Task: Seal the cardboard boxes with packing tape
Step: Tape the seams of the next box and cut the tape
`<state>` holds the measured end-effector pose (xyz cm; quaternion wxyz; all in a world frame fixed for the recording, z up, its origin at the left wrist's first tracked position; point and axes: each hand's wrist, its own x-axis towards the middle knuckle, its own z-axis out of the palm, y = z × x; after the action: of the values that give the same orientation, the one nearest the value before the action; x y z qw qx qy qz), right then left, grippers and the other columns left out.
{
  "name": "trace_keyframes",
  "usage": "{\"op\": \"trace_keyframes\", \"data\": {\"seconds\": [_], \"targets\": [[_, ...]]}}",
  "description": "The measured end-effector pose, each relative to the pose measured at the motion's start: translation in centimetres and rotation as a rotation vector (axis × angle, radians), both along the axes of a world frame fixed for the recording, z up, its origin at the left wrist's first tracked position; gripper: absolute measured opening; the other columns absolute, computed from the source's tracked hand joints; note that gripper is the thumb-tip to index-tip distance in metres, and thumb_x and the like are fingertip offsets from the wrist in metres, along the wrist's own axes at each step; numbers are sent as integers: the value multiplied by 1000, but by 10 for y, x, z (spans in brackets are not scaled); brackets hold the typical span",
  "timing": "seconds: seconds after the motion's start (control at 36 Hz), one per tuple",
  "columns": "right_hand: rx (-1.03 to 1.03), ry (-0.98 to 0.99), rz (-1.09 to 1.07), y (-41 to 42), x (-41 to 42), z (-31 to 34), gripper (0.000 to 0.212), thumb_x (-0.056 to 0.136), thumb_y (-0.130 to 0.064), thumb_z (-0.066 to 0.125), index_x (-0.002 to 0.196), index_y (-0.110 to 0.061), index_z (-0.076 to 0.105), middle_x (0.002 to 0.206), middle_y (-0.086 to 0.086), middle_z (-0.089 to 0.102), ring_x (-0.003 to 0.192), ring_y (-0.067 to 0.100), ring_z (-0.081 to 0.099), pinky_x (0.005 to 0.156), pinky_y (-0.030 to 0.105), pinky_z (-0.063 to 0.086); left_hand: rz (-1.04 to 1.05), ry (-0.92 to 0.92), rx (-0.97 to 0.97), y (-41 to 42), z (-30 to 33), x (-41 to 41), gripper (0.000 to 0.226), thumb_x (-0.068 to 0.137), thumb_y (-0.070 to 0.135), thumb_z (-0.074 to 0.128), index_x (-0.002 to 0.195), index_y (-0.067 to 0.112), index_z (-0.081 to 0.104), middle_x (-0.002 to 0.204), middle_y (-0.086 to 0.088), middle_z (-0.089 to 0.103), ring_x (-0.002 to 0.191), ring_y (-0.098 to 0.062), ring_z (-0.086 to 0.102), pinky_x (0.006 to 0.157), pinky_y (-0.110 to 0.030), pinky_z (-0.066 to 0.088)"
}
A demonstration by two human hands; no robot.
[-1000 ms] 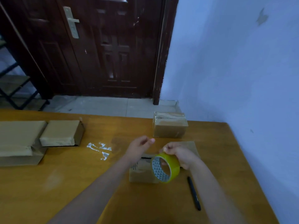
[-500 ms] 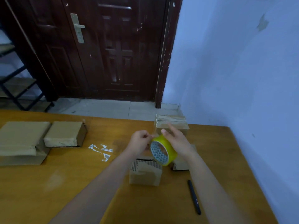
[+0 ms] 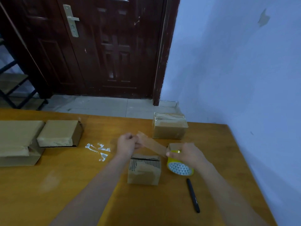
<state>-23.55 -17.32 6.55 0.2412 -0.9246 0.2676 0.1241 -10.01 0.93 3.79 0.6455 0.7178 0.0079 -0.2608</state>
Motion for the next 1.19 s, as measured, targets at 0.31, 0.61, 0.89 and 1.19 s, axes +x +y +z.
{"op": "trace_keyframes", "data": {"seconds": [0.31, 0.61, 0.89, 1.19], "targets": [[298, -65, 80, -8, -15, -30, 34, 96, -35, 51, 64, -24, 48, 62, -8, 47, 58, 7, 48, 56, 19, 34, 256, 347, -365, 2, -58, -31, 17, 99, 5, 46, 84, 1, 52, 79, -13, 64, 67, -19, 69, 66, -27, 59], [184, 53, 133, 5, -14, -58, 37, 86, -52, 59, 65, -23, 51, 62, -5, 45, 57, 8, 44, 53, 25, 29, 234, 417, -409, 36, -99, -49, 20, 100, 12, 48, 80, 9, 47, 103, -20, 65, 80, -29, 72, 63, -30, 59], [318, -23, 81, 10, -13, -61, 36, 89, -52, 55, 64, -26, 53, 64, -5, 48, 59, 9, 47, 59, 29, 35, 261, 437, -395, 40, -108, -43, 14, 100, 15, 49, 94, 2, 52, 99, -19, 67, 78, -30, 73, 67, -36, 61], [60, 139, 102, 4, -23, -52, 30, 92, -48, 51, 80, -22, 58, 78, -2, 57, 70, 11, 54, 57, 27, 37, 173, 426, -244, 29, -111, -41, 24, 100, 11, 47, 111, -8, 58, 102, -20, 69, 73, -19, 72, 58, -24, 58]]}}
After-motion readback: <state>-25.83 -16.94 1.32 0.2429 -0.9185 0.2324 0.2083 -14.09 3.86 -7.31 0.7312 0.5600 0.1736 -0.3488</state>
